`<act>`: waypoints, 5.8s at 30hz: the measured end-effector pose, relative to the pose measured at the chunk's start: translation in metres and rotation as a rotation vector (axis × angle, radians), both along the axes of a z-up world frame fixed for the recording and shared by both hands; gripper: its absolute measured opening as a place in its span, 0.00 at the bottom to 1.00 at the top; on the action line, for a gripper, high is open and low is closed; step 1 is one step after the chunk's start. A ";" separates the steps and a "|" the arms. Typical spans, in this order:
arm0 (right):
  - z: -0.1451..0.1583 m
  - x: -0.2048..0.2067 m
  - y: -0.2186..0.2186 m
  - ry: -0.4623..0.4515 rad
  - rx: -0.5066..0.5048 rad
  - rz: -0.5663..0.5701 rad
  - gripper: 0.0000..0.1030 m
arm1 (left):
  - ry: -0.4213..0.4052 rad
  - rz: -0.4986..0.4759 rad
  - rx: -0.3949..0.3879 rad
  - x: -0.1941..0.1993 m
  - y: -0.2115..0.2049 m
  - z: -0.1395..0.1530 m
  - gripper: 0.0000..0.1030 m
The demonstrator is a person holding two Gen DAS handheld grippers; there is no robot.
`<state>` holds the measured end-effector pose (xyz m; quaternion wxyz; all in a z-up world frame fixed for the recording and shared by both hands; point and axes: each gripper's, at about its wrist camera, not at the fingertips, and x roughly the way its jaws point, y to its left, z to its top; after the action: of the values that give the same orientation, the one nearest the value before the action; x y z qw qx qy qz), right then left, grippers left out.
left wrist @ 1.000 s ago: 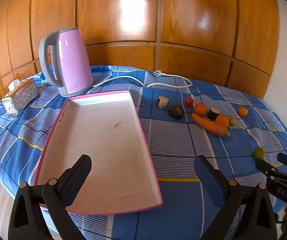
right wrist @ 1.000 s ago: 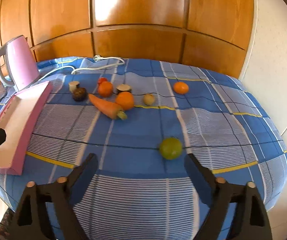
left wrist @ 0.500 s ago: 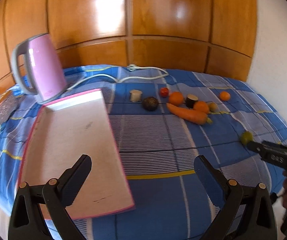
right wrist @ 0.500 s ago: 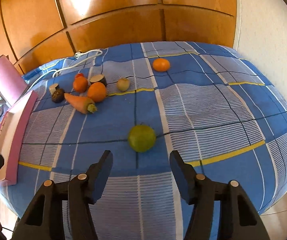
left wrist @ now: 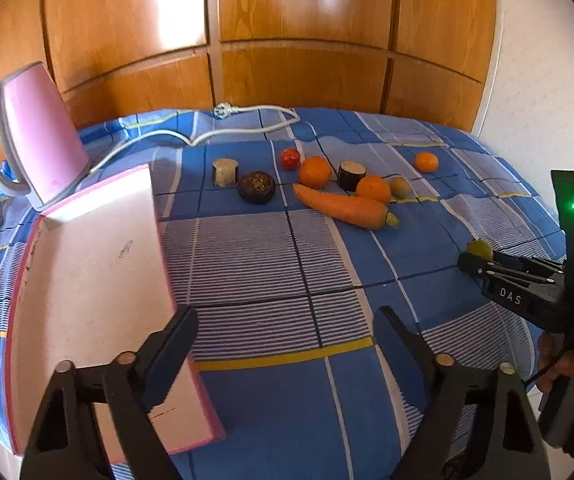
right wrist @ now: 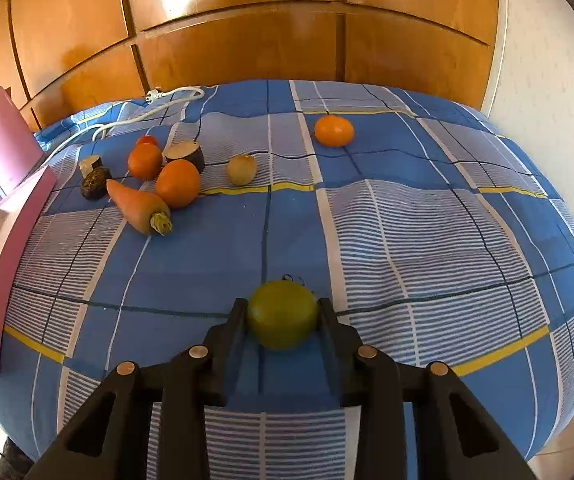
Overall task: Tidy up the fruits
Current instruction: 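Lower the left gripper onto the carrot and close on it while the right gripper holds the green fruit, then carry the green fruit into the tray and open the right gripper while the left carries the carrot, then lower the carrot into the tray and open the left gripper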
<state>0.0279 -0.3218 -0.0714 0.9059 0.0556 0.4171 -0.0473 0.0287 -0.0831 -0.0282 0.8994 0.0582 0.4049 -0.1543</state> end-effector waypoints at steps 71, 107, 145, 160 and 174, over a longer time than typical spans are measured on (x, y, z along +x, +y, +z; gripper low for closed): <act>-0.003 0.032 0.012 -0.060 -0.040 0.063 0.33 | 0.330 0.050 -0.246 0.105 -0.060 -0.036 0.37; 0.019 0.009 0.063 -0.077 0.063 0.166 0.33 | 0.095 0.025 -0.137 0.019 -0.015 0.001 0.29; 0.072 0.064 0.281 -0.080 0.085 0.612 0.34 | -0.088 0.528 -0.092 0.009 0.178 0.036 0.32; 0.067 0.046 0.264 -0.085 0.091 0.543 0.35 | -0.074 0.521 -0.092 0.003 0.168 0.037 0.36; 0.070 0.023 0.229 -0.147 0.037 0.437 0.35 | -0.087 0.448 -0.087 -0.004 0.140 0.043 0.42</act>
<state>0.0506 -0.0929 -0.0018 0.9213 -0.0163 0.3531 0.1618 0.0249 0.0566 0.0145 0.9294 -0.0652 0.3617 0.0344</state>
